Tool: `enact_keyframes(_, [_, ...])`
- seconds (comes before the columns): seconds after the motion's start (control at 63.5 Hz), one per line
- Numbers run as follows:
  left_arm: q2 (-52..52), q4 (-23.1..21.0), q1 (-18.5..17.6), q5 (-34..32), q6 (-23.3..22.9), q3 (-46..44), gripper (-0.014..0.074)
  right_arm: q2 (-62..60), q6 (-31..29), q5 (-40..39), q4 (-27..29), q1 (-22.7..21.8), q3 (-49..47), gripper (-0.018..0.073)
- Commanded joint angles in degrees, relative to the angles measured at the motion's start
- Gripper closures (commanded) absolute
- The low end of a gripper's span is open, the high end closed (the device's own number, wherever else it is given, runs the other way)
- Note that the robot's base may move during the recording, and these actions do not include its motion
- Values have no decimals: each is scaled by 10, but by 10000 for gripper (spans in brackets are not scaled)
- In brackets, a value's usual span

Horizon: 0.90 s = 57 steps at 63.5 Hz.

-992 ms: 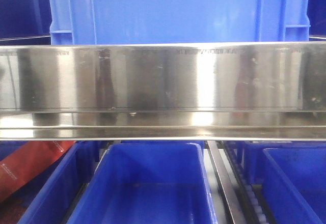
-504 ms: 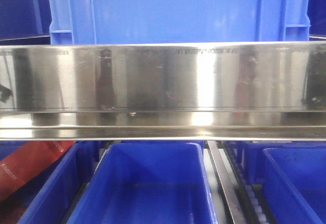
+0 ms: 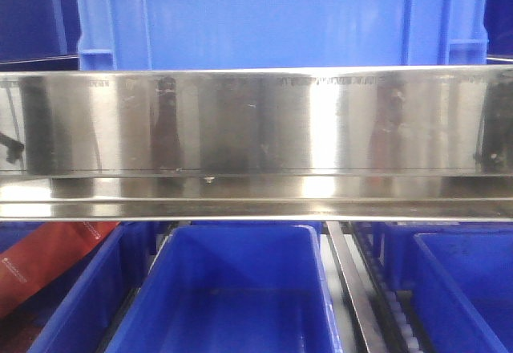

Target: Place valve from conveyor to right shelf box

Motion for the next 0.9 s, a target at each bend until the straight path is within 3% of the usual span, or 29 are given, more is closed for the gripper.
enact_keyframes(0.0, [-16,-6,-4,-8,-2,-5,-11,-23,0,-11,4,1,-5,2])
enact_keyframes(0.158, [-49,-1,0,-5,-2,-5,34,-62,0,-6,4,1,-5,88])
enact_keyframes(0.252, [-79,4,2,0,-2,-5,83,-94,0,-6,4,1,-5,209])
enact_keyframes(0.347, [-114,25,9,18,-2,-5,225,-132,0,2,4,1,-5,397])
enact_keyframes(0.536, [-190,34,49,60,-5,-3,652,-201,0,23,-49,0,5,730])
enact_keyframes(0.567, [-204,34,59,65,-7,2,711,-215,0,18,-51,-2,15,722])
enact_keyframes(0.725, [-275,34,108,56,-31,76,707,-292,1,-23,-52,-18,103,717])
enact_keyframes(0.882, [-378,39,130,-35,-32,217,707,-374,1,-79,-53,-25,240,717])
